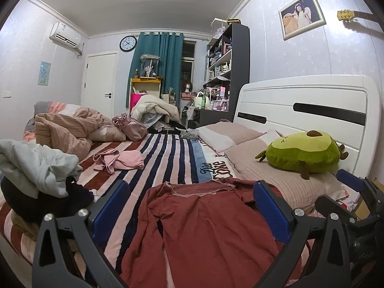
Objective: Fold small clothes
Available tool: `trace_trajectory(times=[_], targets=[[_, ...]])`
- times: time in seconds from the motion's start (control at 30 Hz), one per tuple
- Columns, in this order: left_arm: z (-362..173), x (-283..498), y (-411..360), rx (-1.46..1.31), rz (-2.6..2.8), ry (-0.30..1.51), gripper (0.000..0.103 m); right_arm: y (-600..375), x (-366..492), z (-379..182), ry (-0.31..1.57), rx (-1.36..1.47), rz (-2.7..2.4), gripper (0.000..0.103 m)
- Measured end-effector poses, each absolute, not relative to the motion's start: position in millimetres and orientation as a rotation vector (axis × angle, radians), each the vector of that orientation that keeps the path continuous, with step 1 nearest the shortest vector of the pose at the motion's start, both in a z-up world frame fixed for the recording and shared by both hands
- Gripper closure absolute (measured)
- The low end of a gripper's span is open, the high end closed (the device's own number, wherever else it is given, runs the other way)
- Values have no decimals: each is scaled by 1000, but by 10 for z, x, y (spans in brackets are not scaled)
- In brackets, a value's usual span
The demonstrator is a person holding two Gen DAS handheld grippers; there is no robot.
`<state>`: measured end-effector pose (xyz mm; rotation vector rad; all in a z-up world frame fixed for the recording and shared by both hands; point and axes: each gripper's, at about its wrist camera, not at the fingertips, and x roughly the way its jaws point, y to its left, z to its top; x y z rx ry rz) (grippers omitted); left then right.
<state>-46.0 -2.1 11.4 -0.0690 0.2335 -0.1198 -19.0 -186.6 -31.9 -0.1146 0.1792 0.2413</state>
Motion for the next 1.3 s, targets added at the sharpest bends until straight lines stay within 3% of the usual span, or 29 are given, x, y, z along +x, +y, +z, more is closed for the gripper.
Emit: trace_trajectory(times=[0.67,0.93,1.1,1.3], targets=[[-43,-333,306,-95,-67,272,1,-1701,-95,-414,176,-128,222,0],[-704,35,710,-141,-50,447,1,-1622,178,-851,269,-98,229,0],[-1486,246,918,-176,-81,654,14,-1518,334,-1247,352,-81,322,0],[-1977,323,991,-201,-93,770,43,-1401,574,-1540,437,-112,289,0]])
